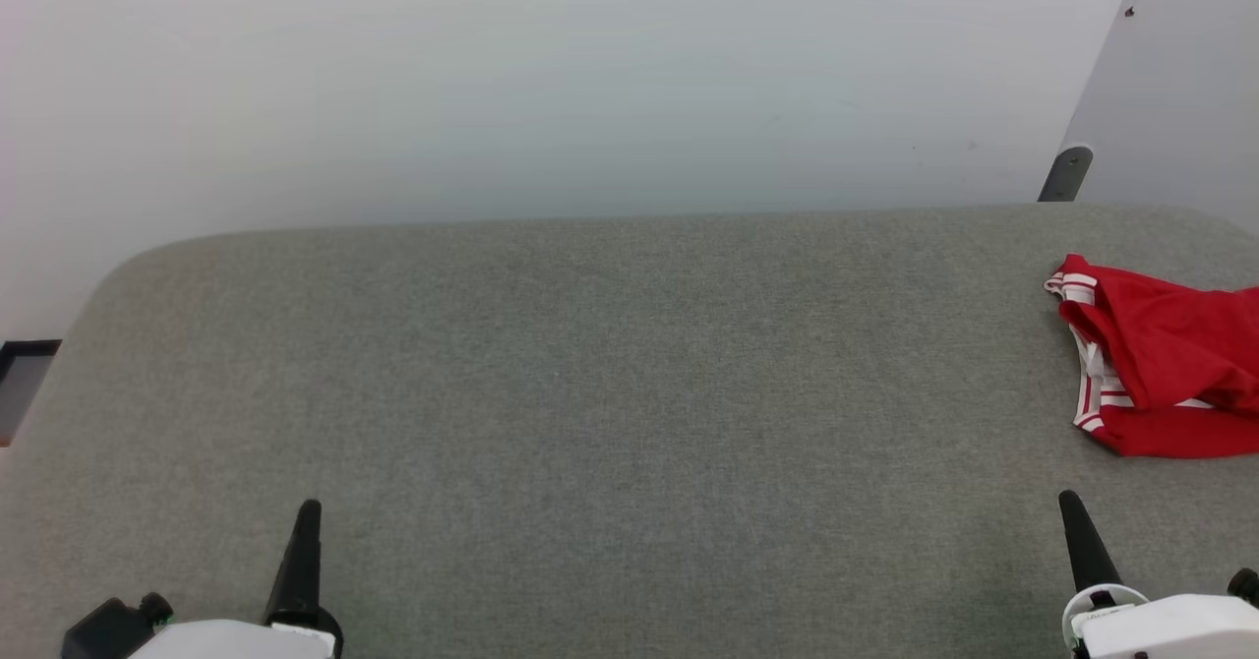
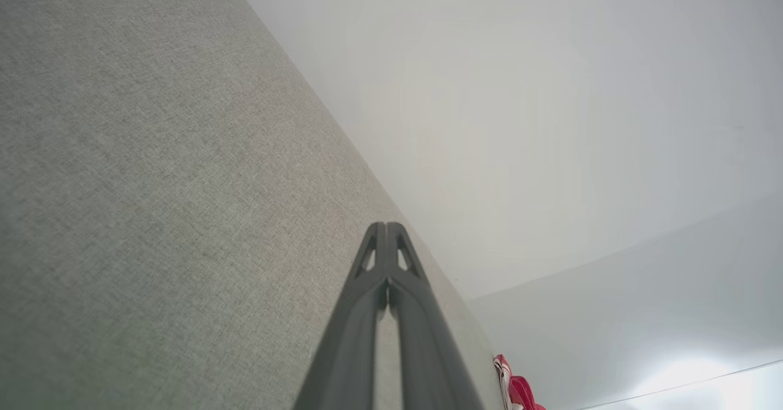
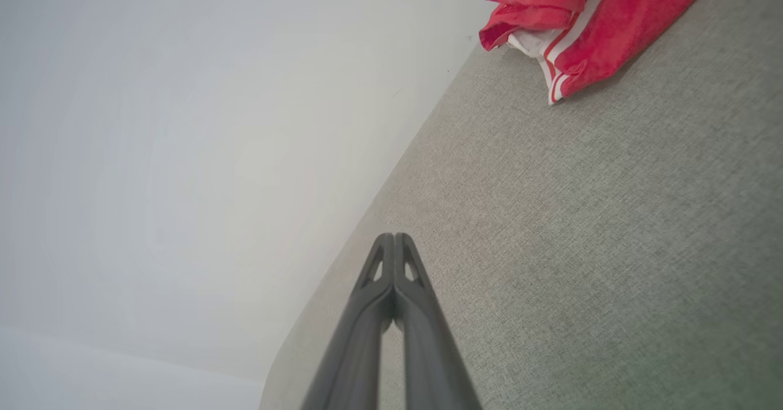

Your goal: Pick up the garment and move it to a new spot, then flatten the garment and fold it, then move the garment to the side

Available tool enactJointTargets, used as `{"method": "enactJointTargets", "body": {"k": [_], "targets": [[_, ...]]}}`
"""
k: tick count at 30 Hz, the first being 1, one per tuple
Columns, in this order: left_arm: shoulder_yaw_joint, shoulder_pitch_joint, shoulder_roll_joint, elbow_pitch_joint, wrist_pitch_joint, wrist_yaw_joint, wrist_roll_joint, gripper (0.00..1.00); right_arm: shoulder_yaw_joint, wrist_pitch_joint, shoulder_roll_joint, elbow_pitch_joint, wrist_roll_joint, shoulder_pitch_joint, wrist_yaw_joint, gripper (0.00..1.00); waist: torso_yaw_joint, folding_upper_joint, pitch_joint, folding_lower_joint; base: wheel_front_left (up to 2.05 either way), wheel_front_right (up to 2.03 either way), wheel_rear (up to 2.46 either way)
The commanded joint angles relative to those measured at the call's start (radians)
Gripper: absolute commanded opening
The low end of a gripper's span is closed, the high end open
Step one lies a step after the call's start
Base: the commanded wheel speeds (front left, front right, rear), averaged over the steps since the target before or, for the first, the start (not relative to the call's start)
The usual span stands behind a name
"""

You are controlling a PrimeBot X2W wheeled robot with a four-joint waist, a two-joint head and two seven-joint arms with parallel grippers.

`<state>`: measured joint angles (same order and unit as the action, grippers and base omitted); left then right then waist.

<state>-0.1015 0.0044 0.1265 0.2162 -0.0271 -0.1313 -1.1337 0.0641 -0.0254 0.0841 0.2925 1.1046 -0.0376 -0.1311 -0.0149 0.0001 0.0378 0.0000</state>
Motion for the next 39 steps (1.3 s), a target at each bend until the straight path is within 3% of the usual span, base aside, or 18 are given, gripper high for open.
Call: {"method": "enactJointTargets", "body": {"k": [1, 39], "targets": [[-0.006, -0.022, 0.000, -0.004, 0.007, 0.001, -0.031, 0.00, 0.009, 0.008, -0.002, -0.015, 0.030, -0.029, 0.000, 0.00, 0.000, -0.0001, -0.001, 0.0000, 0.00, 0.00, 0.00], [-0.012, -0.085, -0.050, 0.017, 0.095, 0.001, -0.322, 0.00, 0.038, 0.096, -0.023, -0.038, 0.342, -0.059, 0.000, 0.00, 0.009, -0.0001, -0.024, 0.0000, 0.00, 0.00, 0.00]]}}
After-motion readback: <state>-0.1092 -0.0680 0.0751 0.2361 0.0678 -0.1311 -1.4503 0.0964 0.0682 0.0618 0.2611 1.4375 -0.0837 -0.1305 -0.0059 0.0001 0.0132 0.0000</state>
